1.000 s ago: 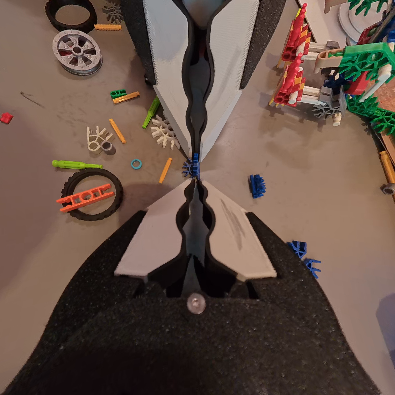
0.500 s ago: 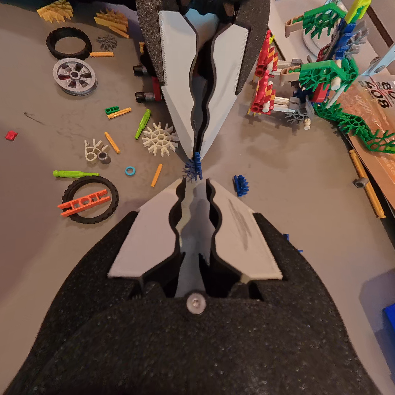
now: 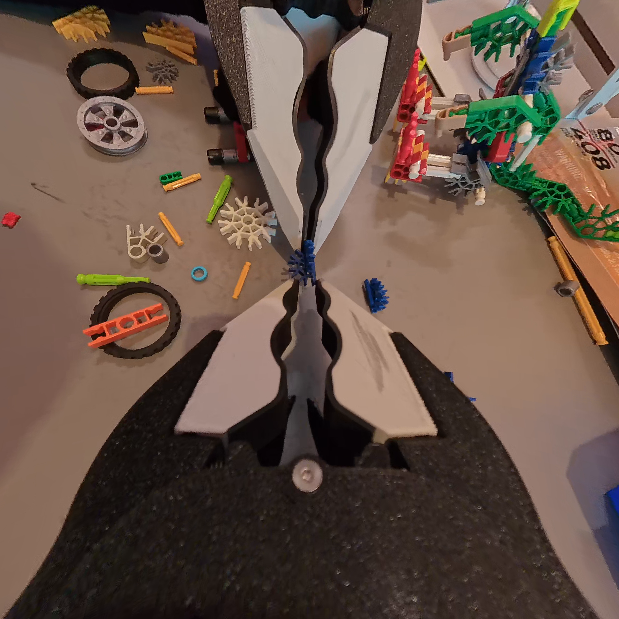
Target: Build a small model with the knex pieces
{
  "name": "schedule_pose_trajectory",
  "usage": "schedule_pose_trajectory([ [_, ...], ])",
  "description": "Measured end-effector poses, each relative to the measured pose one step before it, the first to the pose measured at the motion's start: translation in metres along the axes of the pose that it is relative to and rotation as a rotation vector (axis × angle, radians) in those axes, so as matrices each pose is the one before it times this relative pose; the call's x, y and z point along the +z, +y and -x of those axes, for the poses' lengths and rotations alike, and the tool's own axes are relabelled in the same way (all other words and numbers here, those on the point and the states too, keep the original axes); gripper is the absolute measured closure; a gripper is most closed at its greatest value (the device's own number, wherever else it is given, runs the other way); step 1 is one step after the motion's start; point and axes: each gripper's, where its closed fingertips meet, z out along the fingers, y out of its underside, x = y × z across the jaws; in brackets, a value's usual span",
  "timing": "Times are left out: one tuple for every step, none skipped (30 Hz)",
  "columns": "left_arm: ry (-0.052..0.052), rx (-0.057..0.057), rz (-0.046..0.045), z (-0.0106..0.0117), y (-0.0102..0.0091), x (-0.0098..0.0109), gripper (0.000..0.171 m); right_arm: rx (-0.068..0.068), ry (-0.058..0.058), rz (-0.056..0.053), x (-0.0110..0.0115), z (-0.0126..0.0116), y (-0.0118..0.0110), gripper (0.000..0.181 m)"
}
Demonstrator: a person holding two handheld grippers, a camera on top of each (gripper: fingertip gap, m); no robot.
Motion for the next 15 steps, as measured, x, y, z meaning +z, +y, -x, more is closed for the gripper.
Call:
schedule_pose_trajectory([
  [-0.0039,0.0004,-0.00824,0.00071,-0.00109,-0.00066,0.171,0.0078,-0.0022,-0.0103,-0.00088,-0.00067,-0.00126,0.172],
  [-0.0010,0.0012,-0.00878,0.00011,-0.00128,-0.00095,0.171,0.0082,-0.0039,-0.0110,-0.00093,-0.00029,-0.00147,0.172],
  [-0.0020,-0.0006,-0.00848,0.00033,-0.00137,-0.00117,0.171,0.0066,-0.0022,-0.0092,-0.00086,-0.00044,-0.00116,0.172],
  [-0.0057,-0.0005,-0.00689,0.00083,-0.00113,-0.00081,0.171,0.0077,-0.0030,-0.0078,-0.00044,-0.00042,-0.00087,0.172],
  [-0.0045,0.0005,-0.00595,0.00048,-0.00102,-0.00067,0.170,0.0093,-0.0052,-0.0071,-0.00048,-0.00030,-0.00064,0.172],
  [-0.0032,0.0011,-0.00518,0.00028,-0.00088,-0.00060,0.170,0.0074,-0.0037,-0.0066,-0.00041,-0.00033,-0.00059,0.172],
  [-0.0053,0.0005,-0.00300,0.00057,-0.00058,-0.00041,0.170,0.0078,-0.0024,-0.0070,-0.00031,-0.00060,-0.00084,0.172],
  [-0.0063,0.0013,-0.00431,0.00073,-0.00084,-0.00072,0.170,0.0096,-0.0032,-0.0075,-0.00035,-0.00060,-0.00072,0.172],
  [-0.0073,0.0014,-0.00791,0.00093,-0.00148,-0.00083,0.169,0.0080,-0.0028,-0.0073,-0.00047,-0.00057,-0.00066,0.172],
  [-0.0091,0.0031,-0.01142,0.00105,-0.00195,-0.00115,0.169,0.0082,-0.0028,-0.0072,-0.00052,-0.00065,-0.00064,0.172],
  [-0.0071,0.0037,-0.01013,0.00068,-0.00196,-0.00133,0.169,0.0093,-0.0037,-0.0074,-0.00062,-0.00053,-0.00073,0.172],
  [-0.0089,0.0045,-0.01007,0.00107,-0.00186,-0.00152,0.167,0.0065,-0.0033,-0.0072,-0.00068,-0.00028,-0.00072,0.172],
  [-0.0115,0.0068,-0.00954,0.00125,-0.00178,-0.00160,0.166,0.0061,-0.0040,-0.0083,-0.00075,-0.00008,-0.00104,0.172],
  [-0.0114,0.0084,-0.00584,0.00119,-0.00123,-0.00139,0.164,0.0069,-0.0044,-0.0095,-0.00077,-0.00005,-0.00128,0.172],
  [-0.0042,0.0102,-0.00493,-0.00017,-0.00101,-0.00127,0.163,0.0055,-0.0037,-0.0093,-0.00083,-0.00002,-0.00136,0.172],
])
